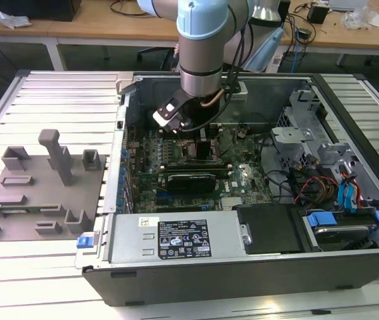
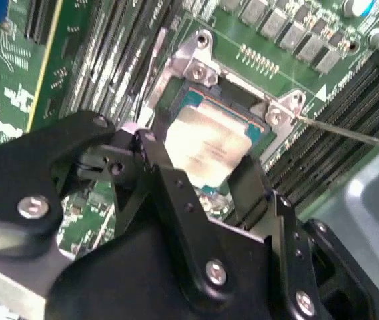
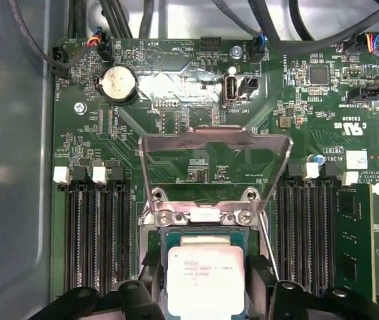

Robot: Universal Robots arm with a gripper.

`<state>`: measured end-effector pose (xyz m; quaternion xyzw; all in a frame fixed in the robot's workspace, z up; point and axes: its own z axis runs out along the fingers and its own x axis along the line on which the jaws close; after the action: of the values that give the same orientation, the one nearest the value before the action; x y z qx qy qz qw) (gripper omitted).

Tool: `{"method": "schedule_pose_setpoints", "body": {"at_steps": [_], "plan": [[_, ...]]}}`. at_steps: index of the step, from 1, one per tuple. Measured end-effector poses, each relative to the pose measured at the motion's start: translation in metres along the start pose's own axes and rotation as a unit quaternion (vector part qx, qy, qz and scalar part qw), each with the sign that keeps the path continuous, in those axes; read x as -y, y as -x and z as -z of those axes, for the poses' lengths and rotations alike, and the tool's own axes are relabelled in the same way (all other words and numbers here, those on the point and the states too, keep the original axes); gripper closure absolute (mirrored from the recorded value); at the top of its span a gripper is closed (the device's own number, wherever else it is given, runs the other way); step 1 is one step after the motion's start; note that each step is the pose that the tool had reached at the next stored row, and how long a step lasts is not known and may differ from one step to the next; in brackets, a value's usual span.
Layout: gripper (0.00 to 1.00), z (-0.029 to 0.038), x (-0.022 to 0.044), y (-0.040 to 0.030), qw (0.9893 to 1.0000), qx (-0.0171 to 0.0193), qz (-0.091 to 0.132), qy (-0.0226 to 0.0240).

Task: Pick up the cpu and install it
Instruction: 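Place the cpu into insertion slot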

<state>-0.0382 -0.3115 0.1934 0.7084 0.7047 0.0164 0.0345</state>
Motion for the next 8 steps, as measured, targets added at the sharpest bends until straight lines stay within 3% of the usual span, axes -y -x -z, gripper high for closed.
{"method": "schedule_pose_setpoints", "body": {"at_steps": [4,5,8], "plan": [[0.38,0.0106,-0.0008,0.0003,1.0,0.0,0.0,0.0],[0.38,0.0178,-0.0013,0.0004,1.0,0.0,0.0,0.0],[0.38,0.0186,-0.0014,0.0004,1.0,-0.0001,0.0,0.0]]}}
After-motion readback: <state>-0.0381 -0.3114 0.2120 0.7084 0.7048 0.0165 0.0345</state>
